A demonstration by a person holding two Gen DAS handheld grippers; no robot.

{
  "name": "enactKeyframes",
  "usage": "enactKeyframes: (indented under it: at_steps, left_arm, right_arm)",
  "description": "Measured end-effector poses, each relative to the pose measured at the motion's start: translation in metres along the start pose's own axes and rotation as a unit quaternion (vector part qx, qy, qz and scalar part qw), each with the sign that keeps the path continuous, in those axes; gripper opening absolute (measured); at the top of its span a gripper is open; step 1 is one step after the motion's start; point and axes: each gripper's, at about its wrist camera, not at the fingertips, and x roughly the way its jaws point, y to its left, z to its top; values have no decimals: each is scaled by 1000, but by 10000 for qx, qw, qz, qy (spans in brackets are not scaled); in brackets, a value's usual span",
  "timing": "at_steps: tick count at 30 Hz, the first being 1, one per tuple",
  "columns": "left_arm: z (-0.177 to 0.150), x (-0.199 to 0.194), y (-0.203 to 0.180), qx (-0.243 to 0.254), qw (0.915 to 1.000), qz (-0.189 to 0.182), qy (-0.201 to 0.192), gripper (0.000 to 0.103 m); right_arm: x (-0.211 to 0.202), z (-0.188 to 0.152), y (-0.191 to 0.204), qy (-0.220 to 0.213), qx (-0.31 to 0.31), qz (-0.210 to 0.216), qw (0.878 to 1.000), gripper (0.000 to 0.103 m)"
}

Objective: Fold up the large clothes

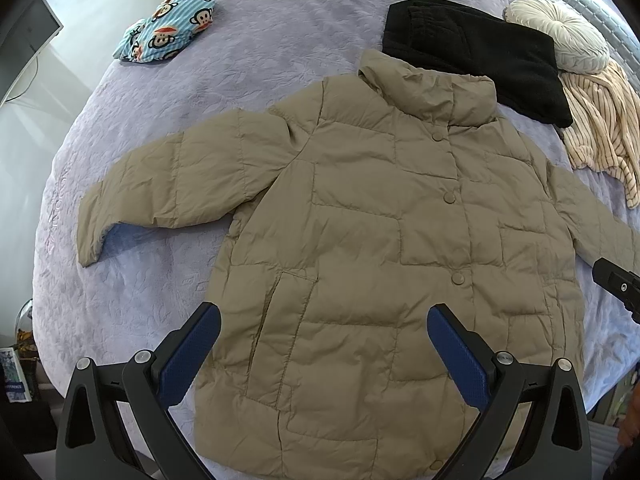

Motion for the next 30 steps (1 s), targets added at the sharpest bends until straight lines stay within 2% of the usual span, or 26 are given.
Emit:
enactKeyframes:
  at_steps: [2, 12, 19, 21, 30]
  left_arm:
    - [0, 0, 0, -20, 10000, -88, 34, 103]
    - [1, 2, -1, -3, 10000, -68, 5, 103]
    - [1, 0, -1, 48, 9995, 101, -312, 103]
    - [1, -2, -2, 62, 9985, 194, -509, 103]
    - [1, -3, -2, 63, 9991, 107, -402, 103]
  right_arm:
    - [0, 0, 0, -1, 2, 2, 10000, 103]
    - [0, 0, 0, -2, 2, -1, 10000, 103]
    - [0, 0, -1, 3, 2, 2, 10000, 103]
    - [-1, 0, 0, 1, 2, -1, 10000, 103]
    - [1, -1, 0, 7, -16, -13, 10000, 103]
